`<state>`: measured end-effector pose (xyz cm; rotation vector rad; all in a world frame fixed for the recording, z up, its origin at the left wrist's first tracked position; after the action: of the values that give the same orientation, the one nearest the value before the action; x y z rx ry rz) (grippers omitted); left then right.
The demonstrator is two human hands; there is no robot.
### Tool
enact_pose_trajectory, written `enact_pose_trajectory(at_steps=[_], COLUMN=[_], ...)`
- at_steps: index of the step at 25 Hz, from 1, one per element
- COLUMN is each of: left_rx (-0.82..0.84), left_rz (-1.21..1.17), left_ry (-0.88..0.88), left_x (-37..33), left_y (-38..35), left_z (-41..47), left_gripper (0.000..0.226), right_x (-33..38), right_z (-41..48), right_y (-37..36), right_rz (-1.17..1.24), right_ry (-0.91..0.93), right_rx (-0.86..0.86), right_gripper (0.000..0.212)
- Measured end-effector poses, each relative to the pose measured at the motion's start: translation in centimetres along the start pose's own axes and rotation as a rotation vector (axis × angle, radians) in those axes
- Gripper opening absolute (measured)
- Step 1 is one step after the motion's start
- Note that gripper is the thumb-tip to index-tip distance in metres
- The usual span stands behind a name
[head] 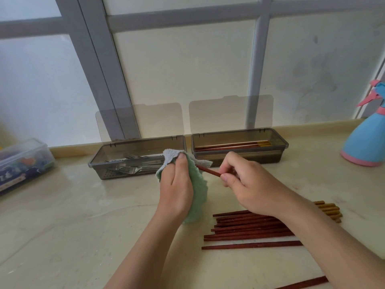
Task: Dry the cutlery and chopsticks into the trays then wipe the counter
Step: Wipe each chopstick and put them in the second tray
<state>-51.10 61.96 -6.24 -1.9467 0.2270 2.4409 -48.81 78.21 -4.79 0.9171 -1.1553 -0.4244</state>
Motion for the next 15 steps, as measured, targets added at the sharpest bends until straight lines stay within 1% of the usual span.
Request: enact_pose_trajectory(at_steps=[1, 4, 7, 9, 10, 12, 14, 15], left_rx=[0.006, 0.019, 0.074, 0.063, 0.031, -0.09, -0.24, -0.277], left_rz=[-0.01, 0.001, 0.058, 0.077, 0.063, -0.014, -0.11, -0.136], left_ry=[-0.013, -0.035, -0.057, -0.063, -0.057, -0.041, 0.031, 0.064], left_x=[-0.1, -0.1, -0.1, -0.2, -0.4, -0.9, -0.6, -0.2], left_y=[-0.1, -0.9, -1.8, -1.6, -1.3, 0.1, 1.7, 2.0], left_z=[-0.1, -0.5, -0.7, -0.5, -0.4, 0.0, 0.4, 0.5], left_gripper=[0.072, 0.053, 0.051, 0.053, 0.055, 0.057, 0.05, 0.047], right_x=[0.3, 1.3, 1.5, 1.2, 1.0, 0.4, -0.5, -0.8], right_z=[0.1, 0.2, 0.4, 0.4, 0.4, 0.3, 0.2, 0.2], right_y=[-0.3, -1.2, -1.1, -0.9, -0.9, -0.5, 0.0, 0.1], right_rz=[0.027, 0.102, 0.148, 0.148, 0.136, 0.089, 0.021, 0.006], right_ry=[0.019, 0.098, 0.137, 0.123, 0.107, 0.068, 0.022, 0.013], right_rx=[-0.002, -0.046, -0.08, -0.069, -0.047, 0.009, 0.041, 0.044], right_gripper=[0.016, 0.012, 0.009, 0.005, 0.004, 0.008, 0.011, 0.013])
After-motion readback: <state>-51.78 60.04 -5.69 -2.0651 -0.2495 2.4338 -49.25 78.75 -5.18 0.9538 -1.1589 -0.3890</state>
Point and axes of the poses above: each hand's wrist, its own z-axis towards the middle knuckle, its own y-axis out of the back of the hand, x = y × z, the point moved 4 cm from there along z, towards the middle knuckle, and after that the axes turned 12 degrees about x, right-handed, at the moved point
